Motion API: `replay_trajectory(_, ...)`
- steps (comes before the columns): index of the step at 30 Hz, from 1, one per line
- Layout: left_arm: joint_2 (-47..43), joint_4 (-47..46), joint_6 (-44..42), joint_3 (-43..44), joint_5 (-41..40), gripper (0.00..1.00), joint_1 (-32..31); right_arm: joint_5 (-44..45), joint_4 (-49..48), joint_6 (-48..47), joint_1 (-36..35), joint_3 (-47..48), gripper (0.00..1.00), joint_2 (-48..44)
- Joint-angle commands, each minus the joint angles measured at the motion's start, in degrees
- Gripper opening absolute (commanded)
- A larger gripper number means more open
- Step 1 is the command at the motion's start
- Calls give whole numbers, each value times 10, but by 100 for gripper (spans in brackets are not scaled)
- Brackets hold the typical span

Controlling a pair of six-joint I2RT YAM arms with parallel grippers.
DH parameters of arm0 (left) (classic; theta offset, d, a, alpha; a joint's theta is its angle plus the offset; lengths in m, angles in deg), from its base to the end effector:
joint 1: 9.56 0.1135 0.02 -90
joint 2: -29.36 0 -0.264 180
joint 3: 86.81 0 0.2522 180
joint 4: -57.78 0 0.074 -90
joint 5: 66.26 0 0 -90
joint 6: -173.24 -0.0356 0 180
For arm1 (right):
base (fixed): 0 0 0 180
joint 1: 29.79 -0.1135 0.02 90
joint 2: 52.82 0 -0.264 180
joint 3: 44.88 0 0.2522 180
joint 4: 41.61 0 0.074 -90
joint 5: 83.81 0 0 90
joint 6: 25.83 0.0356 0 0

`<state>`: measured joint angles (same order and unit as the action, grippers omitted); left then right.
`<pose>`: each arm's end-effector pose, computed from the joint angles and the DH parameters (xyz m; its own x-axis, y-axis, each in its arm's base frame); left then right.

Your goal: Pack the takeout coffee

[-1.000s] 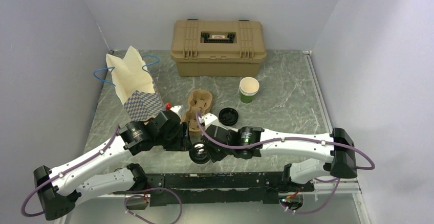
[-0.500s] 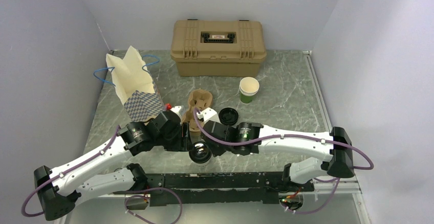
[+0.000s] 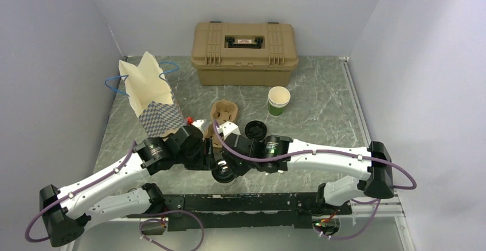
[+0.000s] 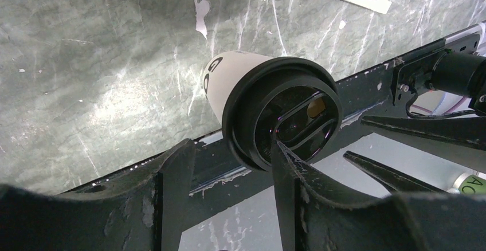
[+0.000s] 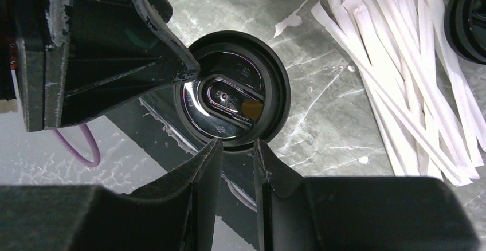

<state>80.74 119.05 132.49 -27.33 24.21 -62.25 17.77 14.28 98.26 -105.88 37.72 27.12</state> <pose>0.1032 -0.1359 0.2676 -0.9215 -0.0406 -0.3863 0.1536 0.8754 -0.4584 0.0769 0.2807 0.2979 -0.6763 -0.4466 -0.5859 -0.6557 0.7274 0.2023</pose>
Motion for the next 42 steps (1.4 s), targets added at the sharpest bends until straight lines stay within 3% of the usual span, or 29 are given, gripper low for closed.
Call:
replay_trajectory(1, -2, -19, 0, -4, 8, 57, 2, -15, -23, 11, 0, -2, 31, 8)
replay_trajectory(33, 8, -38, -4, -29, 16, 49, 1, 19, 23, 27, -9, -16, 26, 70)
replay_trajectory(42, 13, -41, -6, -28, 18, 47, 1, 29, 48, 27, -18, -14, 21, 90)
